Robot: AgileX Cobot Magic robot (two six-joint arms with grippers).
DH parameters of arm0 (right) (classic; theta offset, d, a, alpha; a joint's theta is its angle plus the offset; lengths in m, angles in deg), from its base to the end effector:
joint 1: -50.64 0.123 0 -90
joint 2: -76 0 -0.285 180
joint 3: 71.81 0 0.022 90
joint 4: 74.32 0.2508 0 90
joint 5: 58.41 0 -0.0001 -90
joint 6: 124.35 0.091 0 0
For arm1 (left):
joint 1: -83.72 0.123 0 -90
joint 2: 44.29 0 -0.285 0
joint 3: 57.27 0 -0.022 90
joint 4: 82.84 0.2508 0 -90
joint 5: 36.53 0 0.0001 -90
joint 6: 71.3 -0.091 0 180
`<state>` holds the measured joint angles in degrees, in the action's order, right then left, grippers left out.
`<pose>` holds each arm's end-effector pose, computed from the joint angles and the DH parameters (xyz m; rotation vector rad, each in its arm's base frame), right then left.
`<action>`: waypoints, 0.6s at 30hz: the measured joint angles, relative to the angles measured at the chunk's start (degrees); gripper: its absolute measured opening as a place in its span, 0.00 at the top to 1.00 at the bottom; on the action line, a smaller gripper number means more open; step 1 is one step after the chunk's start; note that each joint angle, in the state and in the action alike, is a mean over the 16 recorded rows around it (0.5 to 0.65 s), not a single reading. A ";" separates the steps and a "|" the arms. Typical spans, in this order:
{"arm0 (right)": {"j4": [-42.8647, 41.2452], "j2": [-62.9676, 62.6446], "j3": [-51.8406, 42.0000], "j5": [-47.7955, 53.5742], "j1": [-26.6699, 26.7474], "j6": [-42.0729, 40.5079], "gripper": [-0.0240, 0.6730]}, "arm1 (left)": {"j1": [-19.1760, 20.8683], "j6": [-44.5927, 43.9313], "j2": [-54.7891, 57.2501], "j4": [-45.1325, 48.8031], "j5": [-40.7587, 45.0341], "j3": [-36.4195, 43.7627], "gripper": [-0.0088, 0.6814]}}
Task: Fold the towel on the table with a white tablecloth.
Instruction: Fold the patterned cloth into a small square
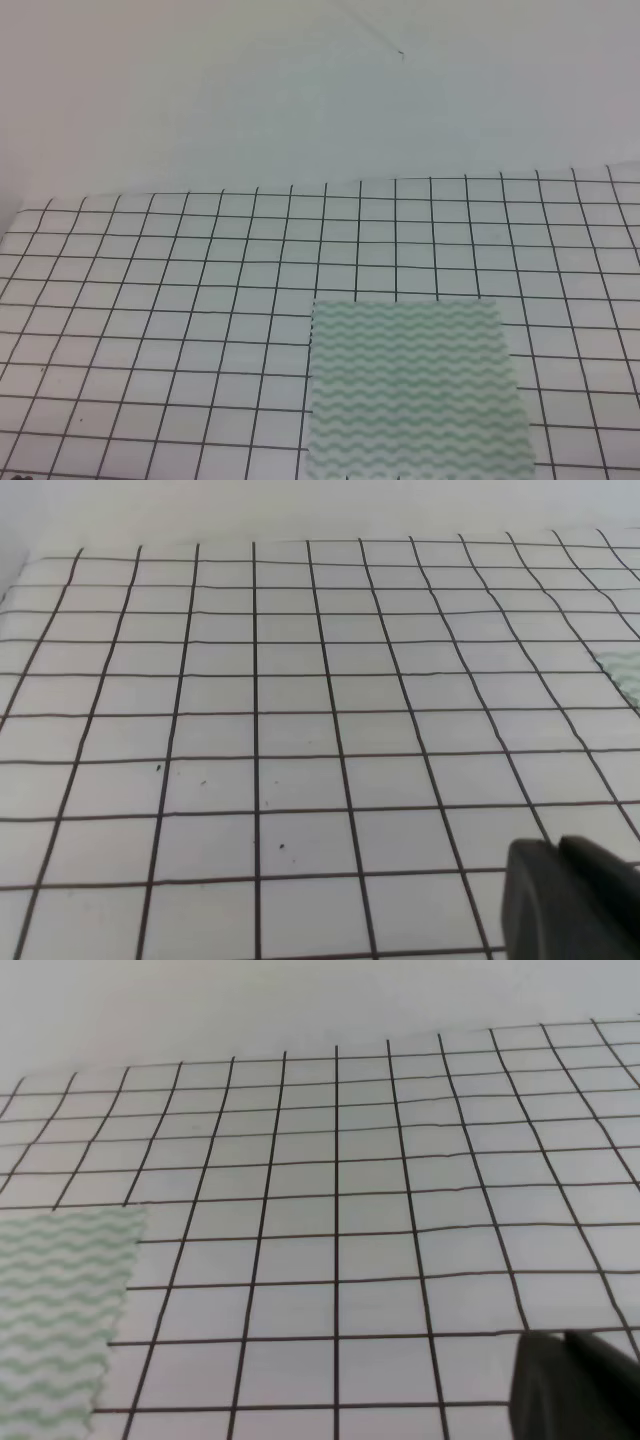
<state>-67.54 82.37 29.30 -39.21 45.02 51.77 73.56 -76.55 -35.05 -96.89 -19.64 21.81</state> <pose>0.0531 -0.0017 0.1747 0.1019 1.8180 -0.0028 0.0545 -0.0163 0.1749 0.0811 1.8352 -0.2901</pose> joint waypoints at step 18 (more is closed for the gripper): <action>0.18 0.00 0.00 -0.25 0.00 0.00 0.97 | 0.00 0.00 0.00 -0.03 0.01 0.00 0.99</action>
<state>-67.36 82.37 29.30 -39.46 45.02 51.77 73.56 -76.55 -35.05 -96.92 -19.63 21.81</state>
